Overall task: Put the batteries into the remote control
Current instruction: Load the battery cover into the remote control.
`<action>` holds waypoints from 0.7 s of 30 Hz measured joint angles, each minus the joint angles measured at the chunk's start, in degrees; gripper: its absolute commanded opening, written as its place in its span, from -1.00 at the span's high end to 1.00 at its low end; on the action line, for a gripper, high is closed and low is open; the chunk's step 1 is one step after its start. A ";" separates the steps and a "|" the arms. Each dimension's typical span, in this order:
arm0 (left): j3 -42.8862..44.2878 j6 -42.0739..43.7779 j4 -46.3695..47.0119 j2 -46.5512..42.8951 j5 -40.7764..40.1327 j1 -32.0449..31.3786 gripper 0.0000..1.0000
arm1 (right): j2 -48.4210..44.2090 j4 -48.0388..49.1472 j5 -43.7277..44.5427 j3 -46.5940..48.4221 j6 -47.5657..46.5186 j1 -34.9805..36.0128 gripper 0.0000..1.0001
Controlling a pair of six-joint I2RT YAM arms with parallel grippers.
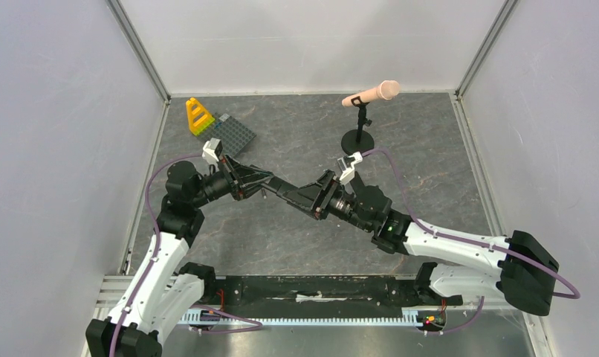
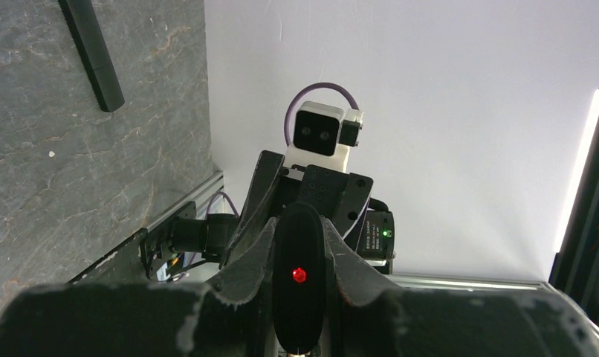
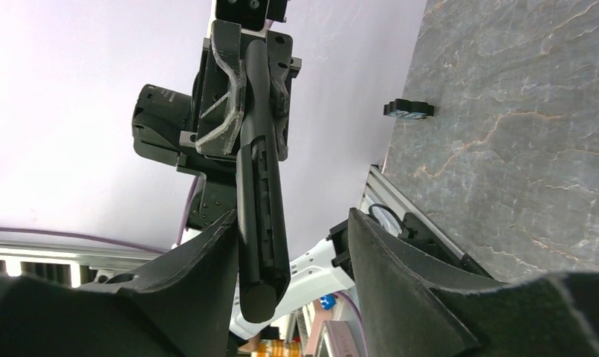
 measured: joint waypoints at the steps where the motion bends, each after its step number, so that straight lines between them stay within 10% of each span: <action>1: -0.11 0.00 0.02 -0.13 0.02 0.00 0.96 | 0.00 0.59 -0.09 -0.33 0.72 0.00 -0.09; 21: -1.11 0.50 2.36 -1.25 -0.42 0.00 0.96 | -0.35 1.36 2.03 -1.53 10.58 0.00 -0.01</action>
